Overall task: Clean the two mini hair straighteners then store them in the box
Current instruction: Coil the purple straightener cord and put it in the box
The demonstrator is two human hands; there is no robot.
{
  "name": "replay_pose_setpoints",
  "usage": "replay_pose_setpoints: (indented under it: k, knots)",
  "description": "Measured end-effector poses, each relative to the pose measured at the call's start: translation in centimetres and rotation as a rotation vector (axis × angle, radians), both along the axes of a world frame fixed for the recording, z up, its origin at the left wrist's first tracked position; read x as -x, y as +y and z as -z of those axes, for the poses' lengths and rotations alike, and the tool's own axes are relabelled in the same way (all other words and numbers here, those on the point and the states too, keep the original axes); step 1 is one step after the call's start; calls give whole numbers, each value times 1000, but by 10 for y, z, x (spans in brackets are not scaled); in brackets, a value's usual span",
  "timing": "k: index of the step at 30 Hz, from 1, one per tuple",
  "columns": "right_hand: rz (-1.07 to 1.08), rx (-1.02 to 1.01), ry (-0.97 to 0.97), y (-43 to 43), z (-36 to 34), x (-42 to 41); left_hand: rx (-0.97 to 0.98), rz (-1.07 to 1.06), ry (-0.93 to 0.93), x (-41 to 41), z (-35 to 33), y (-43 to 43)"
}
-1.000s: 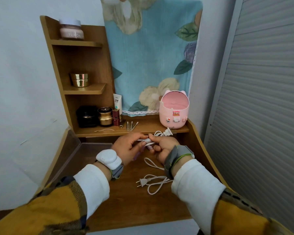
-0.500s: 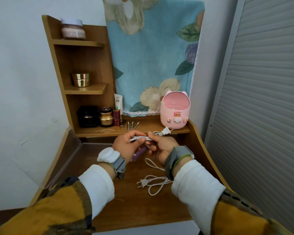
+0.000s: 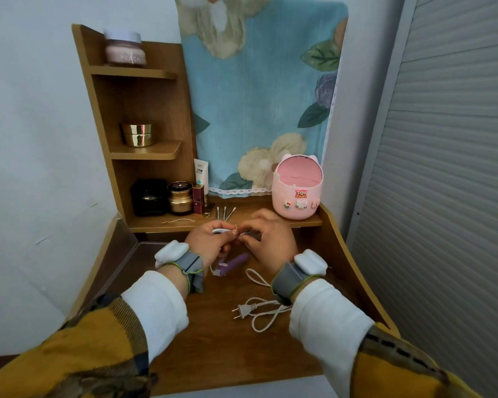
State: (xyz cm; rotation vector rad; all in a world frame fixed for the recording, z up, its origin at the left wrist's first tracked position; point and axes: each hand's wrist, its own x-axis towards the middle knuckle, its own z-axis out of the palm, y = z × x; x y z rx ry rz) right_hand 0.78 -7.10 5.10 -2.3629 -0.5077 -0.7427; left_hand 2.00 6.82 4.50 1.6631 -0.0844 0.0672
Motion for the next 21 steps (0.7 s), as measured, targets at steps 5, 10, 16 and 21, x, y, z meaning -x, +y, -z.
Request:
replay_pose_setpoints:
  k: [5, 10, 16, 21]
  knots:
    - [-35, 23, 70, -2, -8, -3, -92, 84, -13, 2, -3, 6]
    - [-40, -136, 275, -7, -10, -5, -534, 82, -245, 5, -3, 9]
    - [-88, -340, 534, -9, -6, -6, -695, 5, -382, 9, -1, 6]
    - [-181, -945, 692, -1, -6, -2, -702, -93, -442, 8, -1, 5]
